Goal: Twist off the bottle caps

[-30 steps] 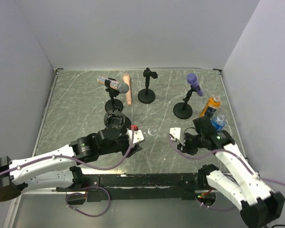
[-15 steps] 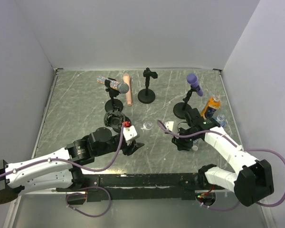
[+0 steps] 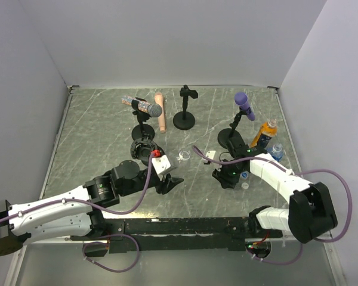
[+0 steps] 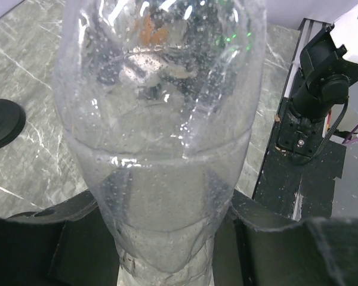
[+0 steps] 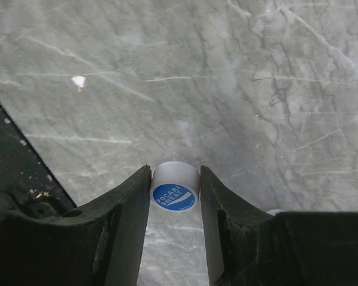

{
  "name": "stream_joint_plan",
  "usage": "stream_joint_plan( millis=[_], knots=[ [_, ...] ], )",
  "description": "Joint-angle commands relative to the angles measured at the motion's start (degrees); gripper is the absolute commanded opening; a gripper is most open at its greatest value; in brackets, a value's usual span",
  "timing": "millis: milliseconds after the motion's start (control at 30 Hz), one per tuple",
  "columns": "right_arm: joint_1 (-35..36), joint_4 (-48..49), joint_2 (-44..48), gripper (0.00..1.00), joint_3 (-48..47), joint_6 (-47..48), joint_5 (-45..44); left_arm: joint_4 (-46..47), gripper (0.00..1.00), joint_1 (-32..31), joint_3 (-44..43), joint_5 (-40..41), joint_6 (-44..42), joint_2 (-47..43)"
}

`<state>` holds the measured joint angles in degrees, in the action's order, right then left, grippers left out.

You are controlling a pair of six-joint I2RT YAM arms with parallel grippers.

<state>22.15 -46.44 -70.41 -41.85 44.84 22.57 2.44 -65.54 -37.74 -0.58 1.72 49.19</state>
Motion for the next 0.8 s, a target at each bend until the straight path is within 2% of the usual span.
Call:
stream_joint_plan(
  millis=[0,67,233,367,467,633,700,767],
  knots=[
    [0.3,3.8,-2.0,0.45,0.1,-3.9,-2.0,3.6,0.24,0.1,-0.3,-0.4,1.6,0.1],
    [0.3,4.1,-1.9,0.46,0.4,-4.1,-1.8,3.9,0.24,0.0,-0.1,-0.7,1.8,0.2],
    [0.3,4.0,-1.2,0.57,0.9,-4.8,-1.2,4.9,0.24,0.0,0.6,-1.7,2.1,1.4],
    [0.3,3.6,-0.9,0.60,0.8,-5.3,-0.2,5.7,0.24,0.0,0.6,-2.4,2.3,2.4],
    [0.1,0.0,1.8,0.62,-1.7,-5.2,2.8,5.8,0.24,-0.1,0.6,-3.1,2.2,2.8],
    [-1.4,-12.0,15.7,0.68,-13.5,3.9,20.5,6.5,0.25,-0.1,0.8,-6.1,1.5,4.6],
    [-1.4,-13.7,20.4,0.77,-16.7,8.8,29.0,7.1,0.24,-0.3,0.4,-7.1,1.3,6.3],
    [-1.3,-15.6,21.2,0.86,-18.3,13.5,38.6,7.9,0.24,-0.6,-0.7,-7.9,1.1,8.5]
  ],
)
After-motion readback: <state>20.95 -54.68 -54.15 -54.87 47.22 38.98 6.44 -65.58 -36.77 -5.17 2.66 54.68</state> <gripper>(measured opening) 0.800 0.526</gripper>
